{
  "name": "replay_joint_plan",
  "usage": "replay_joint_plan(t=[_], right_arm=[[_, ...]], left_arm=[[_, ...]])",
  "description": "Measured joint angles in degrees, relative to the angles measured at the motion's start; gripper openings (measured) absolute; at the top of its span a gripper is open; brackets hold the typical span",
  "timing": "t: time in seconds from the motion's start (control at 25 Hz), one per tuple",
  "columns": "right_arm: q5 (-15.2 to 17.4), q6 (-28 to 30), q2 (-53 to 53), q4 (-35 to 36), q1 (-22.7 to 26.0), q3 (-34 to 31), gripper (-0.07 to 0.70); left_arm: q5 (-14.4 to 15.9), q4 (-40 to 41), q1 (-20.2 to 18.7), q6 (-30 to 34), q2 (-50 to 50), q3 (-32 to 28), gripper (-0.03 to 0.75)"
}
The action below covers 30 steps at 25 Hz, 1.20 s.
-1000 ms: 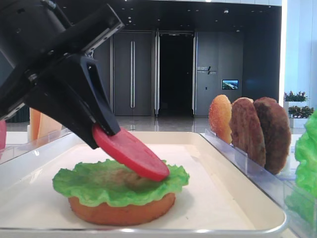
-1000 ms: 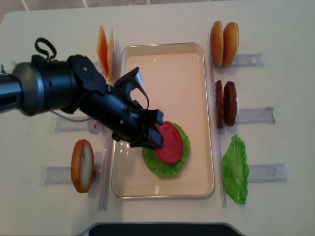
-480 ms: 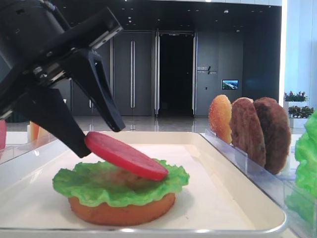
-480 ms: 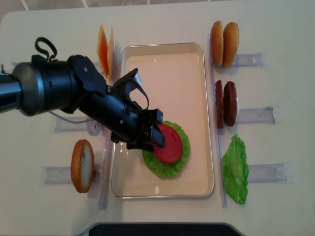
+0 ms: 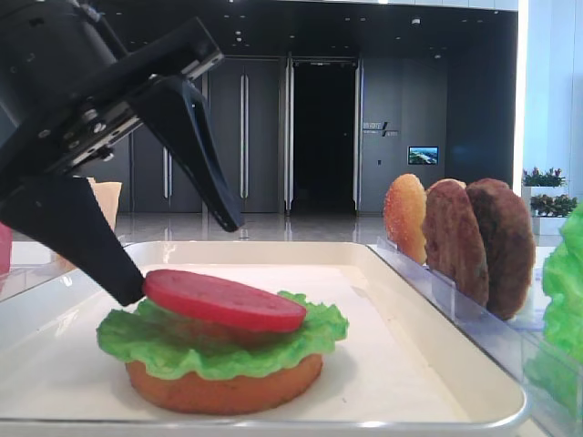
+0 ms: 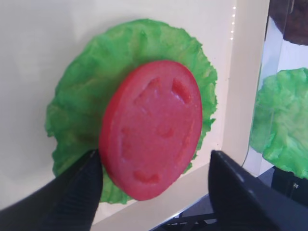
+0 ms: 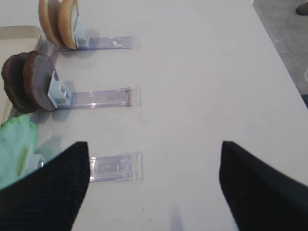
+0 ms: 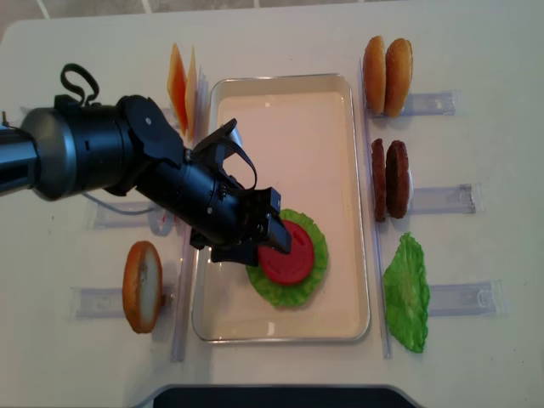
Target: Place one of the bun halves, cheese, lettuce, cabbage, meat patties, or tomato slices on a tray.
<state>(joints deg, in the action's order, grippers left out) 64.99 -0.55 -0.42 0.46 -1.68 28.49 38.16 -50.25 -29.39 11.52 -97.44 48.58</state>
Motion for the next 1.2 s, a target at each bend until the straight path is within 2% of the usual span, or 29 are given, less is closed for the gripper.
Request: replay_joint_plan(t=[0.4,0.72,0.96,1.2], right_arm=[[0.0,0.0,0.0,0.0,0.0,0.0,0.556],[0.0,0.0,0.0,0.0,0.0,0.0,0.556],[0.0,0.0,0.0,0.0,0.0,0.0,0.556],[0.0,0.0,0.0,0.0,0.0,0.0,0.556]], left_arm=[[1.02,1.22,0.0,-0.47,0.0,0.0,0.527],[1.95,7.95,0.0,-7.1,0.0,0.0,0.528],[3.03,8.81,0.0,-7.57,0.28,0.0,0.528],[3.42,10.58,0.0,-7.74,5.03,0.08,0.528]])
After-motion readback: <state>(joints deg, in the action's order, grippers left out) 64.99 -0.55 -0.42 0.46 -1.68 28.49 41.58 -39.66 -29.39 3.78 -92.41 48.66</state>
